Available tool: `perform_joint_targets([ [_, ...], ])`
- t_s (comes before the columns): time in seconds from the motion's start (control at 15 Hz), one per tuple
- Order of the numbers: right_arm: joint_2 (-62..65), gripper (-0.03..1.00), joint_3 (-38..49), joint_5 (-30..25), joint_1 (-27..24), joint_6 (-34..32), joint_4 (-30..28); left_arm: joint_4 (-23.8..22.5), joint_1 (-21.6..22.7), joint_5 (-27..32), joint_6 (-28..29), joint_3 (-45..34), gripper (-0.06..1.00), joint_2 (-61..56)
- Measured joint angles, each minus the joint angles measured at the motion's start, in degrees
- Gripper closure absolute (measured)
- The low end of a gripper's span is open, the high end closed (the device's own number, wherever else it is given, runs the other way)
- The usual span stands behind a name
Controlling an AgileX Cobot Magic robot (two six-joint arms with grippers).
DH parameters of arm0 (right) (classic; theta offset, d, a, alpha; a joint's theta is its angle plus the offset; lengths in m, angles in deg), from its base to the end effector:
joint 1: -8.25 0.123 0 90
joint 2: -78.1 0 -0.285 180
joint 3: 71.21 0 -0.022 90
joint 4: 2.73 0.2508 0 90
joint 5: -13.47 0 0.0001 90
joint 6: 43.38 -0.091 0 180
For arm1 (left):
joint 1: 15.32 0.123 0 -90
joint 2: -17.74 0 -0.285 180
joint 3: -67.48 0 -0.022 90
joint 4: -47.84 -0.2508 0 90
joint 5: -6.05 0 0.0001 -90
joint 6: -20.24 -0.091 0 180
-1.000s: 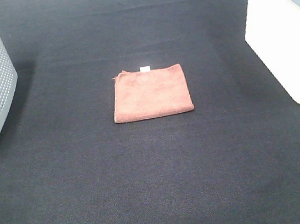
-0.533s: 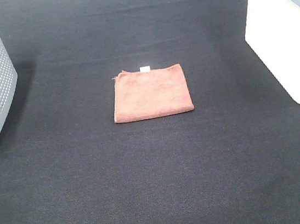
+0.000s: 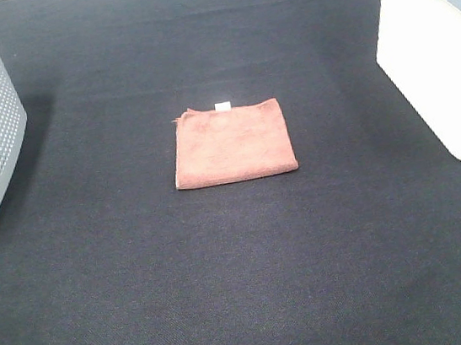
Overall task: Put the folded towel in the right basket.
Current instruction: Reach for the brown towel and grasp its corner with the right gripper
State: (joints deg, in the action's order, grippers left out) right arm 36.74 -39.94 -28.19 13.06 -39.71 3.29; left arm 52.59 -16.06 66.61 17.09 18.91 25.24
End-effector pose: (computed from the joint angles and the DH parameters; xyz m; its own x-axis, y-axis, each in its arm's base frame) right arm 0.1008 0.0149 0.3700 -0.4095 -0.0199 -0.9121 -0.1411 0.9891 0.0418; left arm -0.0057 -0.0065 0.2778 -0.4457 0.0199 -0.8949 0.0837 0.9963 -0.0196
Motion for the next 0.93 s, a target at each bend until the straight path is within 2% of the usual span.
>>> perform_joint_targets([
  [0.2, -15.7, 0.27, -10.6, -0.7, 0.0, 0.3, 2.8, 0.0, 0.0, 0.0, 0.0, 0.0, 0.07, 0.0],
  [0.4, -31.6, 0.27, -22.3, -3.5, 0.0, 0.9, 4.5, 0.0, 0.0, 0.0, 0.0, 0.0, 0.07, 0.0],
  [0.6, -47.7, 0.27, -33.1, -7.0, 0.6, 1.8, 8.8, 0.0, 0.0, 0.0, 0.0, 0.0, 0.07, 0.0],
  [0.93, -68.2, 0.27, -39.5, -7.3, 9.6, 3.4, 10.6, 0.0, 0.0, 0.0, 0.0, 0.0, 0.07, 0.0],
])
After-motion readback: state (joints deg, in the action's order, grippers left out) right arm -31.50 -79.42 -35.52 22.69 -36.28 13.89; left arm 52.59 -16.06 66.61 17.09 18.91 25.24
